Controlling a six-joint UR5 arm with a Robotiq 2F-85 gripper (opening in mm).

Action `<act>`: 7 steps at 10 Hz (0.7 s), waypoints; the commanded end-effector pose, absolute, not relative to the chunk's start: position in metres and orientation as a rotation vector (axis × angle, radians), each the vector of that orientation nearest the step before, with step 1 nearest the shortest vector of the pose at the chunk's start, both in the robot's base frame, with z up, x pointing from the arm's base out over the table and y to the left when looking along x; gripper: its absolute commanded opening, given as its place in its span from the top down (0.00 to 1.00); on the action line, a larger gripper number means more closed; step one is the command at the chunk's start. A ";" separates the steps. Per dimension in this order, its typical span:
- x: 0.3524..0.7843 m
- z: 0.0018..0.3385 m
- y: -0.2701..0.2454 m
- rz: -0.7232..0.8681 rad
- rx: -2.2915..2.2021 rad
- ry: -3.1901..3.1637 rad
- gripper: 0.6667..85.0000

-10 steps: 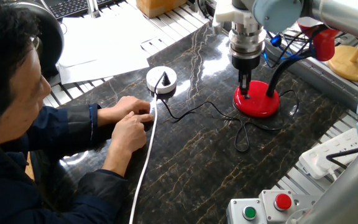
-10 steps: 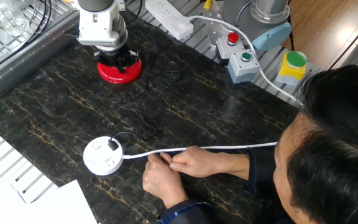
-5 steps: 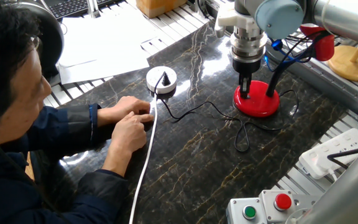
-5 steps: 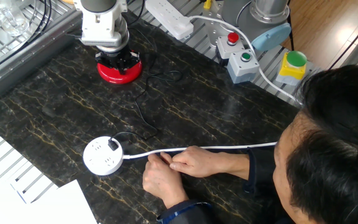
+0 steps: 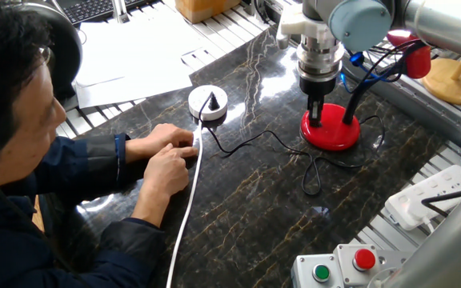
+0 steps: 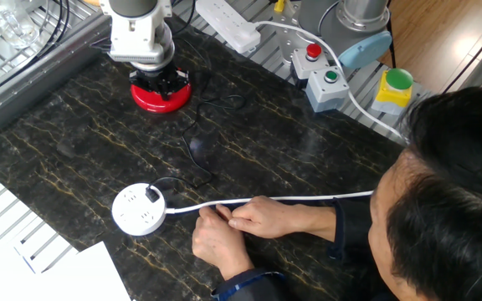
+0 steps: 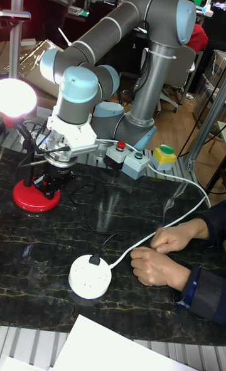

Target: Plug in the power cord of the desk lamp, turn on the socket, and light up the desk lamp

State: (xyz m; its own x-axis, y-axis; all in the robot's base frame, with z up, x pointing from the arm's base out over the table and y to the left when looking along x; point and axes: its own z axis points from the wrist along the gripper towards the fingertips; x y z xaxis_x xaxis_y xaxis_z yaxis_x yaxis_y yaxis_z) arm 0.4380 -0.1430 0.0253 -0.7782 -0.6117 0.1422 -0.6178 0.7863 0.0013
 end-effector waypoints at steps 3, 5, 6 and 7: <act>0.458 0.066 -0.135 0.115 0.938 -2.811 0.98; 0.467 0.082 -0.107 0.116 0.829 -2.817 0.98; 0.472 0.081 -0.083 0.080 0.721 -2.860 0.98; 0.482 0.081 -0.057 0.015 0.613 -2.912 0.98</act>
State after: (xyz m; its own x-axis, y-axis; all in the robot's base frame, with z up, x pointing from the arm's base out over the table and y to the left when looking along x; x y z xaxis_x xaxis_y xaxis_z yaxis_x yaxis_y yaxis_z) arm 0.4646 -0.1090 0.0691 -0.8286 -0.5256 0.1929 -0.5377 0.8430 -0.0131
